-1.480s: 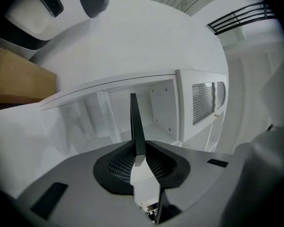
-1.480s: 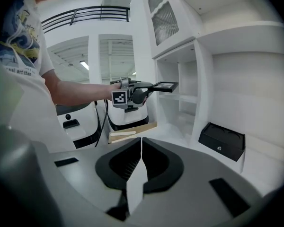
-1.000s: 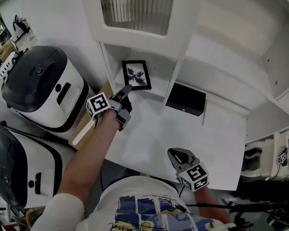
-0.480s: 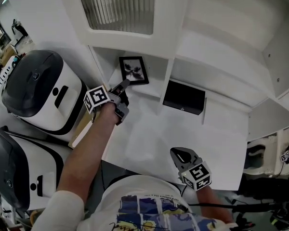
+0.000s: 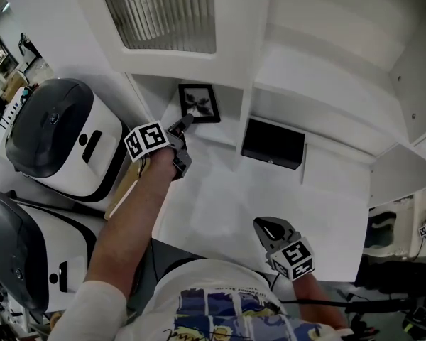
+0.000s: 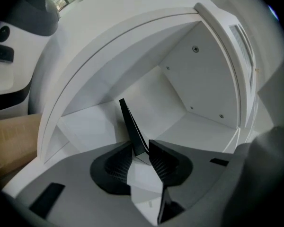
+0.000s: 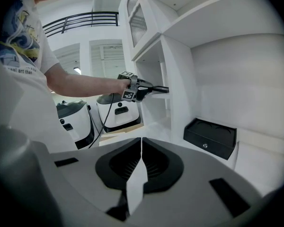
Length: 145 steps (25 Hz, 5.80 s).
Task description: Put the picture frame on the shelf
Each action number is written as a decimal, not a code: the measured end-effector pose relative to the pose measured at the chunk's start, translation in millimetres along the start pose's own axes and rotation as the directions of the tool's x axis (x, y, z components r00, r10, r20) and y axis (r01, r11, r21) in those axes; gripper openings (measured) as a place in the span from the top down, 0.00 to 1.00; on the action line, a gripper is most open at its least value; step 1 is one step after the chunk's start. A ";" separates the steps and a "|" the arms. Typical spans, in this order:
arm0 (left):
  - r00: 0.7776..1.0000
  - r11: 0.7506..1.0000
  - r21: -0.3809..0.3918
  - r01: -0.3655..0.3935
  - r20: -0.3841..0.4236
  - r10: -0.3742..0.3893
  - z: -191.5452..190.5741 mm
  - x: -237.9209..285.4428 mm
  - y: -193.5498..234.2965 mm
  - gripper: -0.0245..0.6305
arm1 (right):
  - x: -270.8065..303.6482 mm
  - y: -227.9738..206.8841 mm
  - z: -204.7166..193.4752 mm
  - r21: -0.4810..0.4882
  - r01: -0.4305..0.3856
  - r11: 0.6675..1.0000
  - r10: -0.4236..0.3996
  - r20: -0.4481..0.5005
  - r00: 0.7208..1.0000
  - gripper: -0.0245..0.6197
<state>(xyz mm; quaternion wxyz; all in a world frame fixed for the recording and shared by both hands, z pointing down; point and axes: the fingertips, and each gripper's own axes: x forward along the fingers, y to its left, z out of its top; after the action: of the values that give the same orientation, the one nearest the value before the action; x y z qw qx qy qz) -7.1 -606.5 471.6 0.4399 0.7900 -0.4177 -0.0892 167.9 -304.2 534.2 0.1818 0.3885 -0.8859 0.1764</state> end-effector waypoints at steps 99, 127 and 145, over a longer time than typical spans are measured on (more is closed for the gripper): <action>0.943 0.779 0.584 0.231 -0.331 -0.031 -151.6 -386.2 -13.1 0.94 | 6.3 262.6 -20.8 -0.077 0.092 0.993 -0.094 -0.024 0.995 0.92; 0.915 0.735 0.604 0.309 -0.400 -0.056 -215.7 -476.9 -15.5 0.94 | 4.6 333.9 -33.1 -0.117 0.092 0.989 -0.095 -0.024 0.995 0.92; 0.909 0.742 0.589 0.320 -0.412 -0.065 -229.2 -489.4 -5.4 0.94 | 13.6 351.3 -31.5 -0.122 0.069 0.990 -0.072 -0.023 0.997 0.92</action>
<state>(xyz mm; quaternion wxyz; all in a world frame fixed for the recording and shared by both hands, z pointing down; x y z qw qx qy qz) -198.3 -101.5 493.4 0.1992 0.9342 -0.2478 0.1620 -99.2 -75.0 507.8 0.2232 0.4055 -0.8782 0.1208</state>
